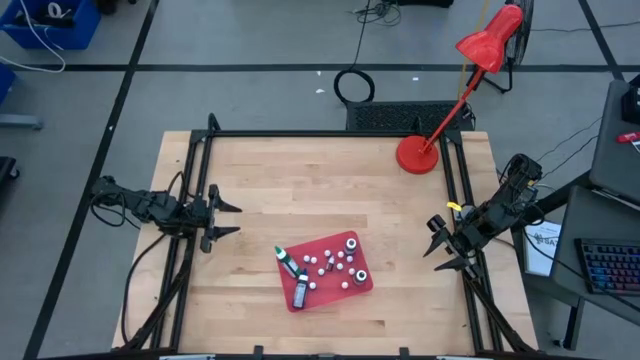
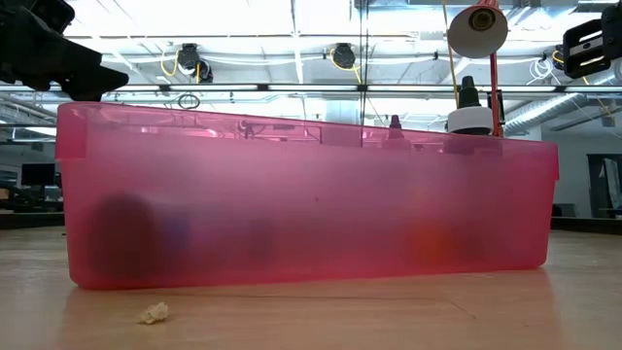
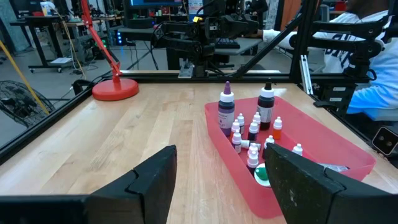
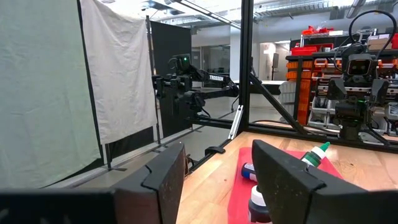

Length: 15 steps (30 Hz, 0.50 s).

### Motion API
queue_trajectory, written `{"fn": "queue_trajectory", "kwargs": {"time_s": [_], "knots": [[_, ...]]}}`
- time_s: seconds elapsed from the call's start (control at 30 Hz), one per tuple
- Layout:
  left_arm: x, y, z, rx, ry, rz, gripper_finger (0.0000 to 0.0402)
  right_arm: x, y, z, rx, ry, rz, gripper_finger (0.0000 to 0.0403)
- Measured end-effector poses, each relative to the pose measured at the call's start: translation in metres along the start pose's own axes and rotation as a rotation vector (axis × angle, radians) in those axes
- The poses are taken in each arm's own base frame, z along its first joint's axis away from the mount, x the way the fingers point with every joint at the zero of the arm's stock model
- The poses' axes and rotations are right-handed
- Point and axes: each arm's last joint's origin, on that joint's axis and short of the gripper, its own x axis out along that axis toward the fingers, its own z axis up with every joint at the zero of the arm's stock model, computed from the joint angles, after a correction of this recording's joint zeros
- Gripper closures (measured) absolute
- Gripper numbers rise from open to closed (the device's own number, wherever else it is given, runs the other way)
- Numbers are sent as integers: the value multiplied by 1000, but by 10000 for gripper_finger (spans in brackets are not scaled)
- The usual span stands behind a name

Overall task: Pick & Place food coloring
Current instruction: Return to Home Position

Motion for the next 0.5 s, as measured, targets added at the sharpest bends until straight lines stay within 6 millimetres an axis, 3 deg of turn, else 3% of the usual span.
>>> {"fn": "queue_trajectory", "kwargs": {"time_s": [0.5], "knots": [[0,0,0,0,0,0,158,0,0,0,0,0,0,226]]}}
